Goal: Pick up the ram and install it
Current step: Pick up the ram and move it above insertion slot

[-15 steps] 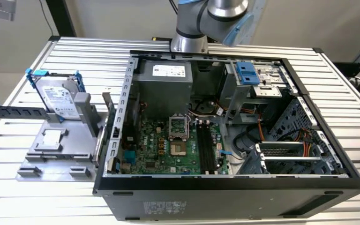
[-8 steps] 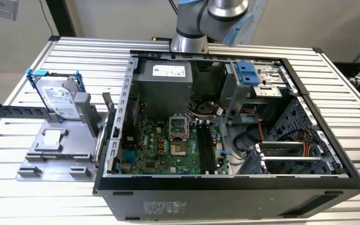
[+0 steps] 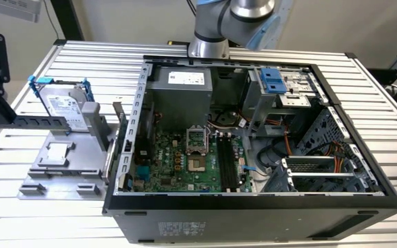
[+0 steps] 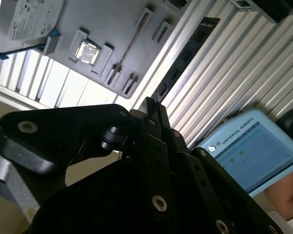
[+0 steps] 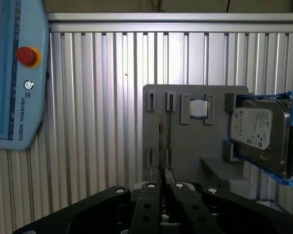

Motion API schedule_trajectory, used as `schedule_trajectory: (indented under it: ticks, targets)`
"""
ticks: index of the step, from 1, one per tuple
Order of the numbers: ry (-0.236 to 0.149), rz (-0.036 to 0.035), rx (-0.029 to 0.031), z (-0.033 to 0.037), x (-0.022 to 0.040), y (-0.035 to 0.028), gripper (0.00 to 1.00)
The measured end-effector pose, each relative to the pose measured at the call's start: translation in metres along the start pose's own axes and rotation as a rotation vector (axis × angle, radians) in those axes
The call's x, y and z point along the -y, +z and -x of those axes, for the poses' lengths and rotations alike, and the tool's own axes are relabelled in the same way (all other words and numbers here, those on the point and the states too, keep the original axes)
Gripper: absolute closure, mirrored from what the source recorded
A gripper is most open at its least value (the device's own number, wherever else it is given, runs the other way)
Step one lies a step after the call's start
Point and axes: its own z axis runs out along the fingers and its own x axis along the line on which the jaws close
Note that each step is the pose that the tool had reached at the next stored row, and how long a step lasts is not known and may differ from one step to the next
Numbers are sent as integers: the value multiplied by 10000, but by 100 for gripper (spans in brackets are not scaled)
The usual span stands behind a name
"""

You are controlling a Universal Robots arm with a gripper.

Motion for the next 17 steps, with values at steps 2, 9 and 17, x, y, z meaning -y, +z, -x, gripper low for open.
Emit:
schedule_trajectory:
  ticks: [2,9,17]
  targets:
    - [0,0,0,6,59,0,100]
    - [0,4,-2,19,300,0,100]
    - [0,18,-1,29,607,1,100]
